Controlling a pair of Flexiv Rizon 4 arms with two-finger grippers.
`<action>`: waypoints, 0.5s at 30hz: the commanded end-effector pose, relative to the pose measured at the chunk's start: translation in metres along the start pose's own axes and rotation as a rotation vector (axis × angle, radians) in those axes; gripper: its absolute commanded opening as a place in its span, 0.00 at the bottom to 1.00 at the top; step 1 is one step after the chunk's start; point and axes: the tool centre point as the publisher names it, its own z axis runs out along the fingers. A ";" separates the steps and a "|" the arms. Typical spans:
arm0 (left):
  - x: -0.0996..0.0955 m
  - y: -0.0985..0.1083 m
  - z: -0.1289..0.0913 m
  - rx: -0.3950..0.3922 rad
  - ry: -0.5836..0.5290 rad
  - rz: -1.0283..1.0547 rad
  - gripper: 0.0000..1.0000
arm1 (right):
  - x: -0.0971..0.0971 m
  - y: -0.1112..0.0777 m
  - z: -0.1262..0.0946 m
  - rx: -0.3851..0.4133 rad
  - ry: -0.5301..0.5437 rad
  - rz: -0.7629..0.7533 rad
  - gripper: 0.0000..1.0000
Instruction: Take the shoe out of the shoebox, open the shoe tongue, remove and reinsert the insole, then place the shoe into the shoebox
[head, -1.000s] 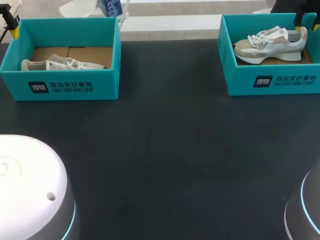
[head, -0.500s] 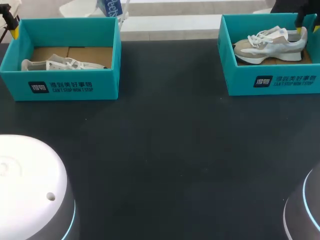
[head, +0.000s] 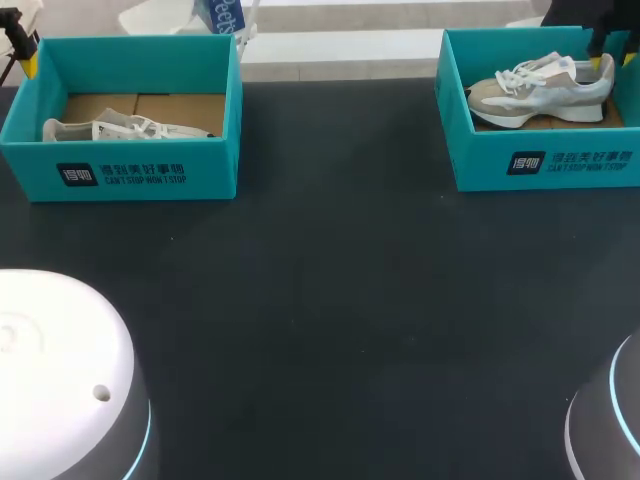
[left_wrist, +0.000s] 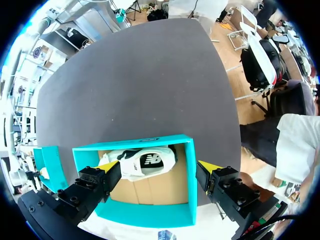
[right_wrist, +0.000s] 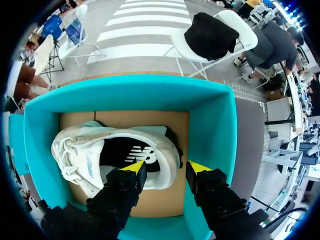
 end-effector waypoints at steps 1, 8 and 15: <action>0.000 -0.001 0.000 -0.002 0.003 0.000 1.00 | -0.004 0.010 0.009 0.024 -0.013 -0.006 0.50; 0.000 -0.001 0.000 -0.002 0.003 0.000 1.00 | -0.005 0.010 0.019 0.020 -0.017 -0.007 0.50; 0.000 -0.001 0.000 -0.002 0.003 0.000 1.00 | -0.003 0.009 0.032 0.028 -0.029 -0.009 0.49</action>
